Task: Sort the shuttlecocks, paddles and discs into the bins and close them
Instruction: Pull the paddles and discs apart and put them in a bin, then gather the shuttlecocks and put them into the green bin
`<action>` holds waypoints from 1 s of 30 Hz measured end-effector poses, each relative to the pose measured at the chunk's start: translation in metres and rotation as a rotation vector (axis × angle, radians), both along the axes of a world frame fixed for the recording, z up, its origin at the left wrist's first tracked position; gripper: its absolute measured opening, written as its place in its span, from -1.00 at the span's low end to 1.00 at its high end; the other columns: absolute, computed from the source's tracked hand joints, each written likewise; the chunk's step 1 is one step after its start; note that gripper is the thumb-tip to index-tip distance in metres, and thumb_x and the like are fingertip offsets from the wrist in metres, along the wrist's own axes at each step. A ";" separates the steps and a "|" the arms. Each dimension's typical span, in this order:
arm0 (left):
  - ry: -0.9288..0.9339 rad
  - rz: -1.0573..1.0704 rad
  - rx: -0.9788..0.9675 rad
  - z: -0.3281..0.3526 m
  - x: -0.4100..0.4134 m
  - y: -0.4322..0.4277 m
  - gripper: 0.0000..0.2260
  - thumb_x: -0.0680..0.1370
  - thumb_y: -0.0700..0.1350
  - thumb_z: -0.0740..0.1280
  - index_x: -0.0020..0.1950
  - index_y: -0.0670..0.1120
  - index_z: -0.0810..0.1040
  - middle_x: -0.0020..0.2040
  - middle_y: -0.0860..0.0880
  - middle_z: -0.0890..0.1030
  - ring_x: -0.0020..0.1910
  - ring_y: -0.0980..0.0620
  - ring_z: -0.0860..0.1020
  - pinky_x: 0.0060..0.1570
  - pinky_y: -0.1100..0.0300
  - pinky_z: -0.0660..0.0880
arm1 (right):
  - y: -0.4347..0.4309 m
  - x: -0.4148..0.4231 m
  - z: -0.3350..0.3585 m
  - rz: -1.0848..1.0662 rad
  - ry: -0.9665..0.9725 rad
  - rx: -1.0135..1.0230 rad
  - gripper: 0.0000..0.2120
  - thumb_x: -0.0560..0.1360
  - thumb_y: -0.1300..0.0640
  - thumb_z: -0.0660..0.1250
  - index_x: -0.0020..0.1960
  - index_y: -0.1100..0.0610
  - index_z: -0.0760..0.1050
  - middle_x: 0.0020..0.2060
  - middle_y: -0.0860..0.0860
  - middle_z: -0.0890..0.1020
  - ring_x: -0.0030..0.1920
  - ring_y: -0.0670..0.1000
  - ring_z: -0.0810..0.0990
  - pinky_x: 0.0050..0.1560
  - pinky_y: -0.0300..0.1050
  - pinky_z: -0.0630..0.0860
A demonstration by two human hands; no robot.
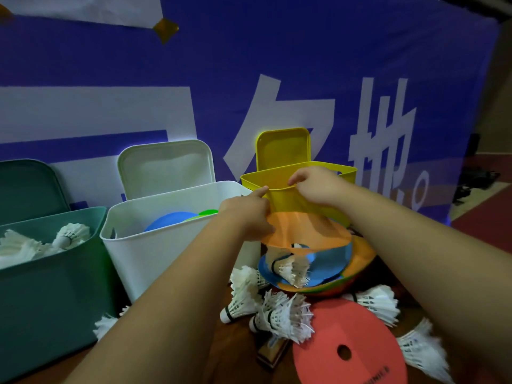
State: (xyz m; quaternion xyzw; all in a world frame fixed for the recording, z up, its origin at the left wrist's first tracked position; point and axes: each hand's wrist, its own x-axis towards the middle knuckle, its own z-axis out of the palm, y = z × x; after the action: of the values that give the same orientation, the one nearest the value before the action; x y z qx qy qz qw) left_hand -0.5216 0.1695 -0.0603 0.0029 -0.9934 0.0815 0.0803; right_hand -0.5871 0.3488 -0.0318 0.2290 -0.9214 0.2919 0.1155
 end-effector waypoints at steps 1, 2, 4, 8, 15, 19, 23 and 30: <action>0.022 0.003 0.018 -0.001 0.001 0.000 -0.58 0.54 0.21 0.38 0.37 0.10 0.52 0.69 0.20 0.04 0.38 -0.06 0.51 0.19 -0.08 0.54 | 0.006 0.005 -0.003 0.002 -0.011 0.007 -0.67 0.67 0.19 0.22 0.32 -0.02 0.63 0.34 0.01 0.62 0.32 0.08 0.56 0.23 -0.05 0.53; 0.054 0.002 0.044 -0.002 0.002 0.001 -0.66 0.55 0.16 0.38 0.29 0.10 0.54 0.67 0.17 0.12 0.33 -0.07 0.54 0.14 -0.05 0.54 | 0.012 0.009 -0.005 0.000 -0.023 0.010 -0.68 0.66 0.17 0.24 0.35 -0.01 0.61 0.33 0.02 0.62 0.28 0.08 0.59 0.23 -0.03 0.56; 0.147 -0.014 0.114 -0.005 0.003 0.002 -0.81 0.57 0.10 0.36 0.12 0.07 0.54 0.53 0.08 0.38 0.20 -0.09 0.55 0.05 -0.01 0.49 | 0.026 0.018 -0.012 -0.015 -0.052 0.019 -0.64 0.65 0.13 0.29 0.44 0.03 0.53 0.35 0.06 0.60 0.23 0.11 0.62 0.21 0.01 0.60; 0.326 -0.041 0.404 -0.001 0.015 0.004 -0.88 0.61 0.02 0.37 0.05 0.00 0.55 0.15 -0.07 0.57 0.12 -0.12 0.53 0.08 -0.02 0.52 | 0.052 0.035 -0.020 -0.076 -0.093 0.055 -0.41 0.60 0.00 0.39 0.57 0.12 0.35 0.31 0.09 0.58 0.18 0.10 0.59 0.05 -0.03 0.57; 0.503 -0.023 0.889 0.020 0.073 -0.012 -0.84 0.65 0.07 0.33 0.01 0.00 0.49 -0.05 0.00 0.65 -0.08 -0.08 0.58 -0.12 0.00 0.52 | 0.061 0.075 -0.019 -0.031 -0.180 -0.147 -0.56 0.55 -0.05 0.48 0.38 0.05 0.54 0.12 0.05 0.62 -0.11 -0.02 0.60 -0.25 -0.13 0.50; 0.548 -0.027 1.172 0.030 0.113 -0.031 -0.84 0.67 0.01 0.34 -0.04 -0.04 0.49 -0.02 -0.10 0.71 -0.19 -0.04 0.58 -0.11 0.00 0.54 | 0.038 0.106 -0.019 0.130 -0.174 -0.222 -0.75 0.62 0.03 0.37 -0.03 0.23 0.64 -0.24 0.08 0.64 -0.34 -0.06 0.58 -0.32 -0.14 0.43; 0.648 0.010 1.324 0.033 0.161 -0.057 -0.84 0.67 -0.05 0.37 0.08 -0.14 0.57 -0.10 -0.08 0.67 -0.23 0.00 0.61 -0.10 0.02 0.60 | -0.003 0.137 -0.018 0.212 -0.184 -0.401 -0.74 0.66 0.10 0.32 -0.21 0.05 0.57 -0.43 0.13 0.63 -0.41 0.06 0.58 -0.36 -0.05 0.51; 0.708 0.193 1.244 0.013 0.236 -0.120 -0.85 0.63 -0.06 0.37 0.16 -0.07 0.55 0.03 -0.06 0.68 -0.05 -0.04 0.70 0.09 -0.06 0.67 | -0.073 0.167 -0.003 0.188 -0.304 -0.777 -0.78 0.65 0.26 0.26 -0.17 0.16 0.54 -0.39 0.16 0.61 -0.45 0.00 0.62 -0.34 -0.02 0.62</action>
State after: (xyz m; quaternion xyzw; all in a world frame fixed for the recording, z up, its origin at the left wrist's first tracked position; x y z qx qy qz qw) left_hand -0.2854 0.0493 -0.0477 0.1621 -0.7654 -0.4984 0.3734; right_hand -0.4206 0.2763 -0.0346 0.2057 -0.7246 0.6571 0.0290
